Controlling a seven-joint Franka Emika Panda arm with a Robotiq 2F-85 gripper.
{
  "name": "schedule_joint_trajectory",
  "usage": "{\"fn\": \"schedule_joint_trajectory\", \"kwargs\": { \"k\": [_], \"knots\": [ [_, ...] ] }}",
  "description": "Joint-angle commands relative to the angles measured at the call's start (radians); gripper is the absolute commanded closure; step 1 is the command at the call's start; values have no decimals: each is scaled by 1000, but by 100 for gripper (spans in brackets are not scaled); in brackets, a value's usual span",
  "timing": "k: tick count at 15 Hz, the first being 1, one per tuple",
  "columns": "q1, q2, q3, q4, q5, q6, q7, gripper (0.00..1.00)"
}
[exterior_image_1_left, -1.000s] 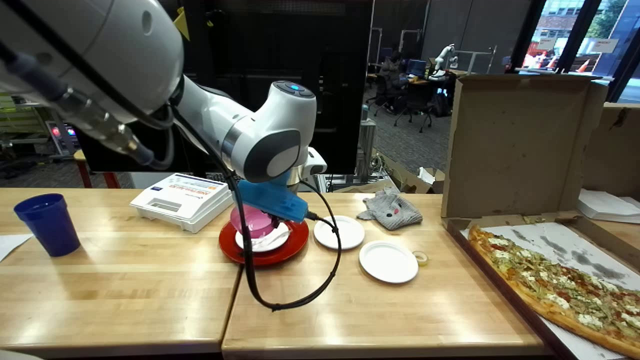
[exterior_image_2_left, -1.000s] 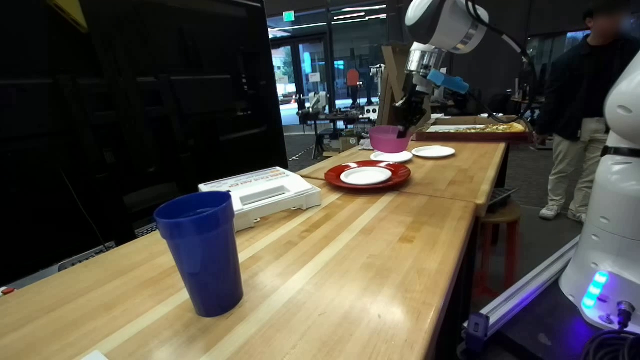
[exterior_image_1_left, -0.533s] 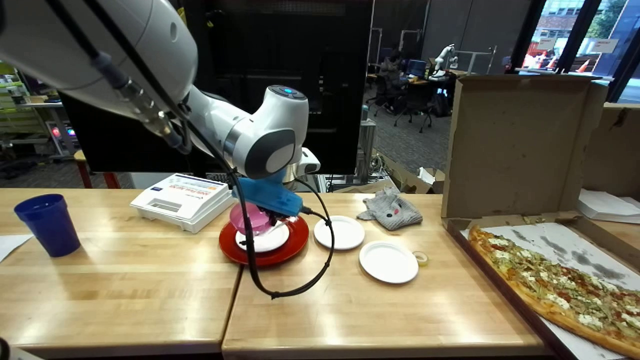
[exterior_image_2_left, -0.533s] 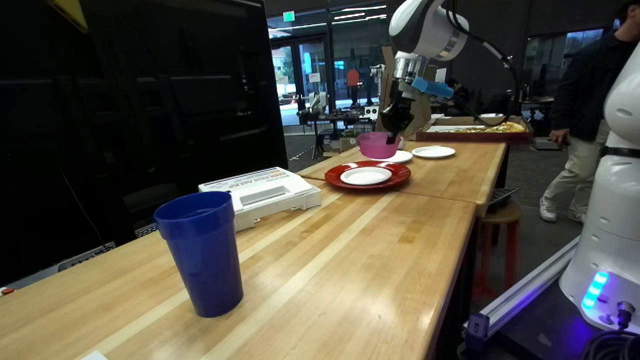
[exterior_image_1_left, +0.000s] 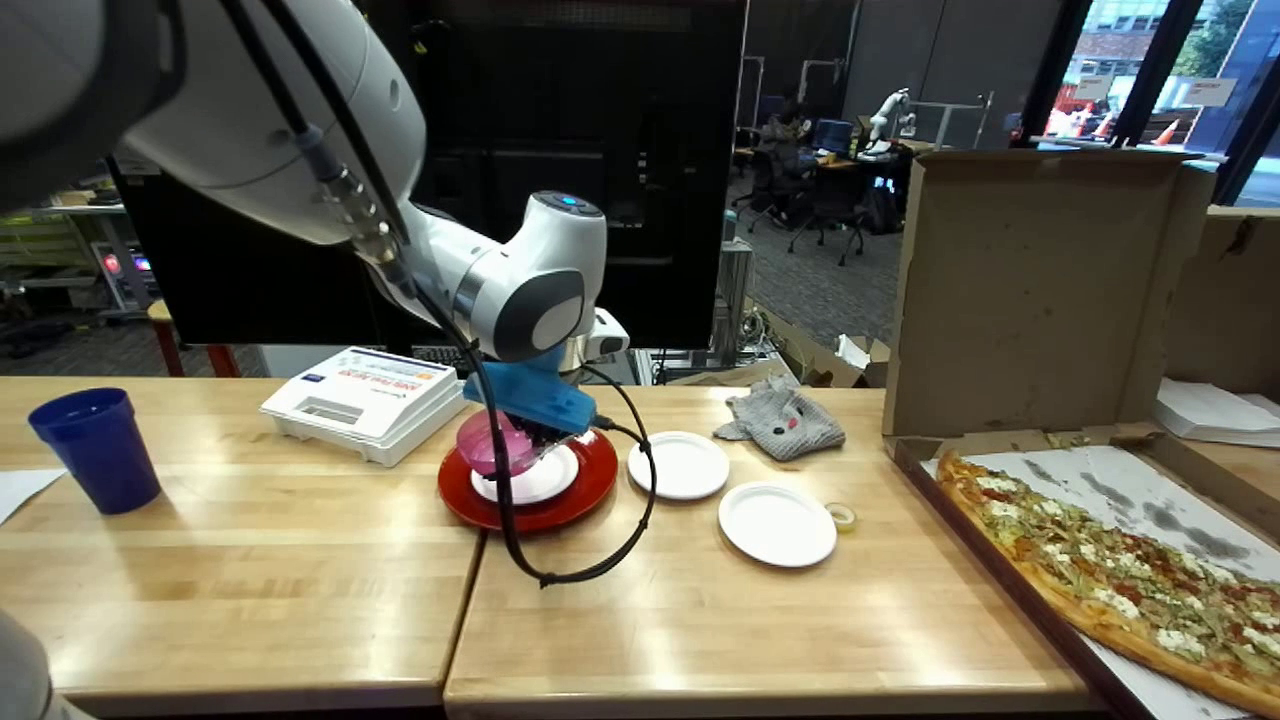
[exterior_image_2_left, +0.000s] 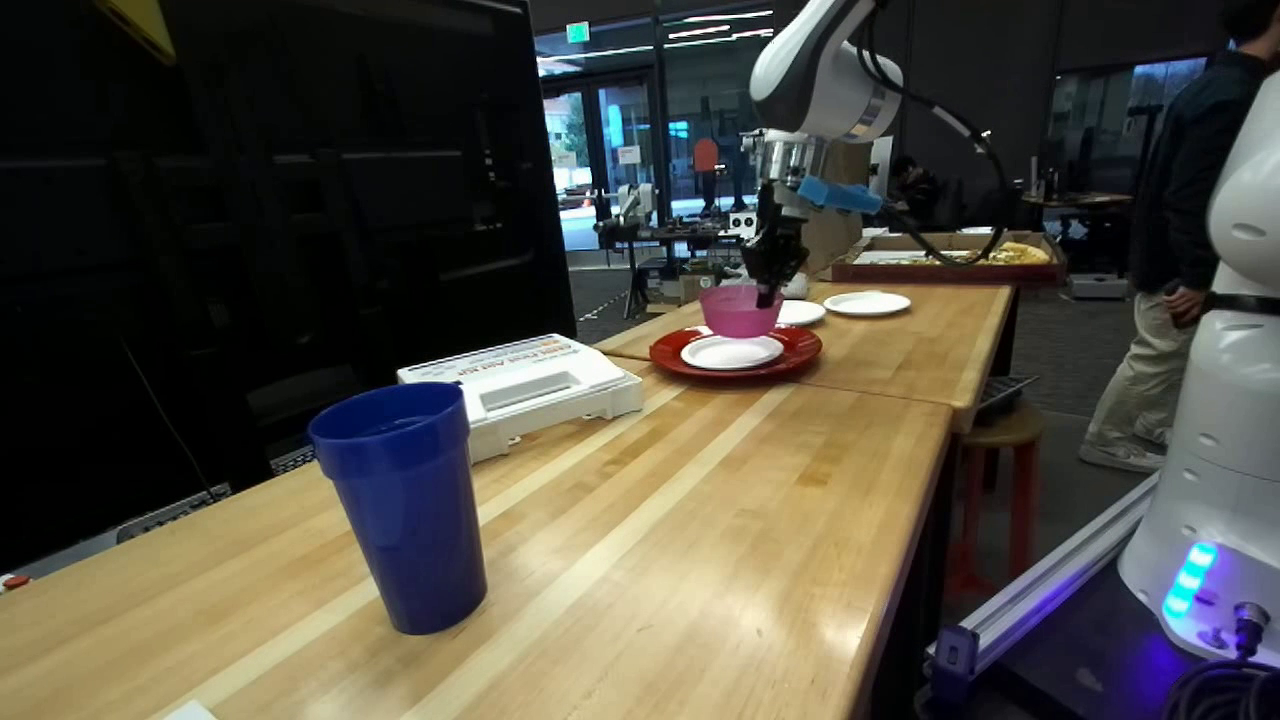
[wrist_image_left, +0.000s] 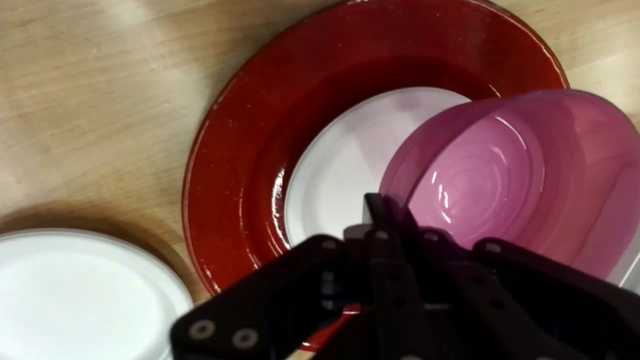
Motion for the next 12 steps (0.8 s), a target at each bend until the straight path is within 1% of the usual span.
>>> {"fn": "schedule_joint_trajectory", "kwargs": {
  "k": [1, 6, 7, 8, 11, 12],
  "knots": [
    [-13, 52, 19, 41, 17, 0, 13, 99],
    [-27, 88, 25, 70, 17, -2, 23, 99],
    [-30, 93, 26, 74, 16, -2, 29, 71],
    [-32, 97, 27, 78, 16, -3, 30, 71],
    [-37, 105, 29, 83, 17, -3, 28, 54],
    [-39, 107, 29, 84, 18, -2, 26, 47]
  ]
}}
